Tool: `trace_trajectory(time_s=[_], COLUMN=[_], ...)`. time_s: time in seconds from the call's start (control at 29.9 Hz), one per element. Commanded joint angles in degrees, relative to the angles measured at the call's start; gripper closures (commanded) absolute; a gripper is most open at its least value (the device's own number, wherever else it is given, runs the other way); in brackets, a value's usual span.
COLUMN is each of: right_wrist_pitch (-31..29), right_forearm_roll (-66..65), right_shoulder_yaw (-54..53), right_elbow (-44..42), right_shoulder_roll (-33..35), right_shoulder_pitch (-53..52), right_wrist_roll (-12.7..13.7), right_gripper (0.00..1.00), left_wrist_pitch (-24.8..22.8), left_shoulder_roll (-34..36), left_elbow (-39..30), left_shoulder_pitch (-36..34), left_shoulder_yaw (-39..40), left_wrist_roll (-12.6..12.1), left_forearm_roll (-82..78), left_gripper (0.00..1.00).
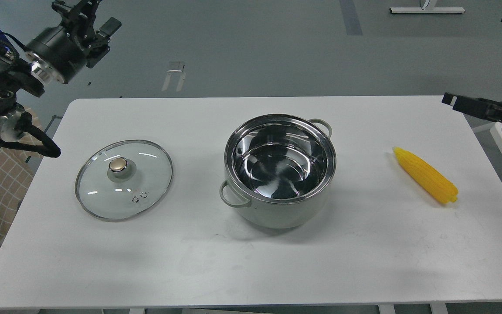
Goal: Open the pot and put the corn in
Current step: 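Lower the right gripper onto the yellow corn cob and grasp it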
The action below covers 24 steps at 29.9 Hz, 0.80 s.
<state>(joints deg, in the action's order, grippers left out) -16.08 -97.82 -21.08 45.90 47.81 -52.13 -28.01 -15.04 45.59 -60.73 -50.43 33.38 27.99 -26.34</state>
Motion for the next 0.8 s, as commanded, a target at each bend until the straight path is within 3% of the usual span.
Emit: trace_trajectory(time_s=[0.0, 0.57, 0.67, 0.77], right_wrist_pitch=[0.0, 7.4, 9.0, 9.0], right_forearm_roll=[-3.9, -5.8, -5.7, -5.7], right_shoulder_yaw=[3.4, 17.6, 19.1, 19.4], right_elbow=[-1.2, -21.6, -22.0, -22.4], right_shoulder_roll=[-0.9, -20.9, -21.6, -21.9], right_shoulder_pitch=[0.5, -0.1, 0.0, 0.4], right_wrist_roll=[0.0, 0.0, 0.0, 0.0], right_gripper=[0.00, 0.03, 0.09, 0.27], left_wrist_pitch=[-1.8, -1.7, -1.7, -1.7], left_shoulder_roll=[-0.7, -1.0, -1.0, -1.0], left_elbow=[-0.7, -2.7, -2.8, -2.8], left_shoulder_pitch=[0.4, 0.6, 0.5, 0.6], left_shoulder_yaw=[1.3, 1.6, 1.7, 2.1], left_wrist_roll=[0.0, 0.0, 0.0, 0.0], left_forearm_roll=[3.6, 3.8, 3.8, 3.8], left_gripper=[0.06, 0.05, 0.05, 0.05])
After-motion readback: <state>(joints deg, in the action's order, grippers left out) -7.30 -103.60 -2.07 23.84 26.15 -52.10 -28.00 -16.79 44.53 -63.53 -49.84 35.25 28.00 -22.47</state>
